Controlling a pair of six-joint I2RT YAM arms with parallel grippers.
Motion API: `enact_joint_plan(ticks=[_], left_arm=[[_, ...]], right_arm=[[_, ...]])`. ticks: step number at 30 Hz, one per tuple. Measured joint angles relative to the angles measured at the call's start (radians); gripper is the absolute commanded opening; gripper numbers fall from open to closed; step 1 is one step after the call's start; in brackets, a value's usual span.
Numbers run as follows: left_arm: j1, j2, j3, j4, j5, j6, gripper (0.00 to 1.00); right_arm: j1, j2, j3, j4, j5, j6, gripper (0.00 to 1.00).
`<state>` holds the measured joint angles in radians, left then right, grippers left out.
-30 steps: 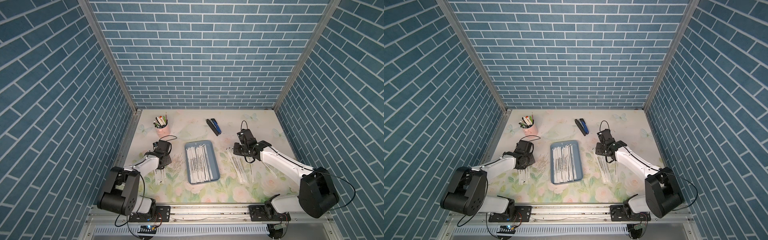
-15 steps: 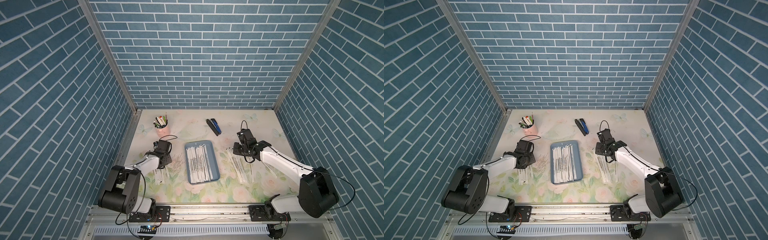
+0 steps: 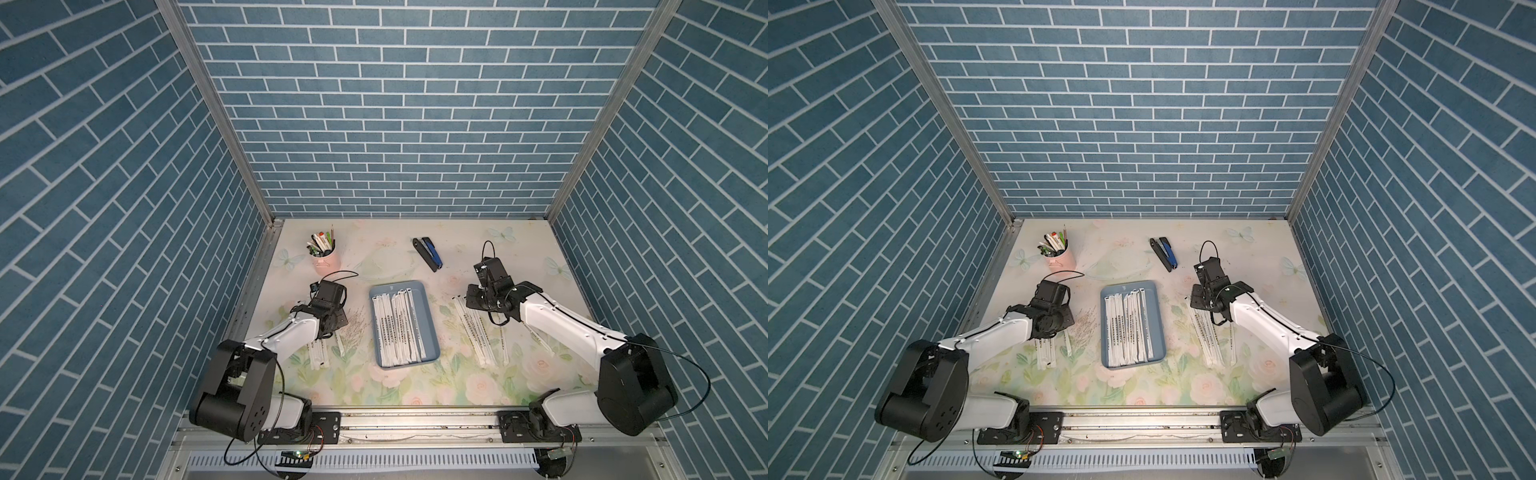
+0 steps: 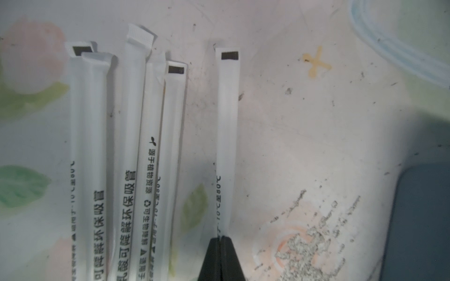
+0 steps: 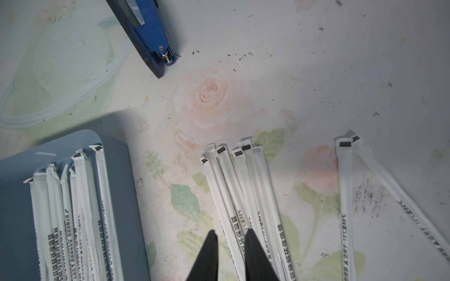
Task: Put the straws into the storage box
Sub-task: Pick up the straw from the center of the board, then place the straw in the storage box.
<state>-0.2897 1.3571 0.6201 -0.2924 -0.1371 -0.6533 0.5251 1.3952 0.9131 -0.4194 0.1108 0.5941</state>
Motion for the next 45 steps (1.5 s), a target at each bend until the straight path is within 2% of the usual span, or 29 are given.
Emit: enact_joint_plan(ticks=[11, 19, 24, 27, 35, 45], left_arm=[[-0.082, -0.034, 0.063, -0.084, -0.019, -0.048, 0.00], [-0.337, 0.000, 0.309, -0.162, -0.061, -0.163, 0.00], [-0.493, 0.164, 0.435, -0.119, -0.062, -0.236, 0.00], [-0.556, 0.267, 0.455, -0.074, -0.047, -0.271, 0.00], [-0.627, 0.437, 0.491, -0.008, -0.003, -0.345, 0.00], [-0.633, 0.490, 0.500, 0.040, 0.009, -0.388, 0.00]], right_arm=[[0.000, 0.000, 0.000, 0.009, 0.000, 0.000, 0.22], [0.000, 0.000, 0.004, 0.007, 0.006, 0.000, 0.21], [-0.005, 0.000, 0.017, 0.002, 0.014, -0.001, 0.21], [-0.011, -0.004, 0.018, -0.002, 0.018, -0.001, 0.21], [-0.018, -0.031, 0.002, -0.008, 0.021, 0.000, 0.21], [-0.018, -0.042, -0.004, -0.011, 0.024, 0.000, 0.21]])
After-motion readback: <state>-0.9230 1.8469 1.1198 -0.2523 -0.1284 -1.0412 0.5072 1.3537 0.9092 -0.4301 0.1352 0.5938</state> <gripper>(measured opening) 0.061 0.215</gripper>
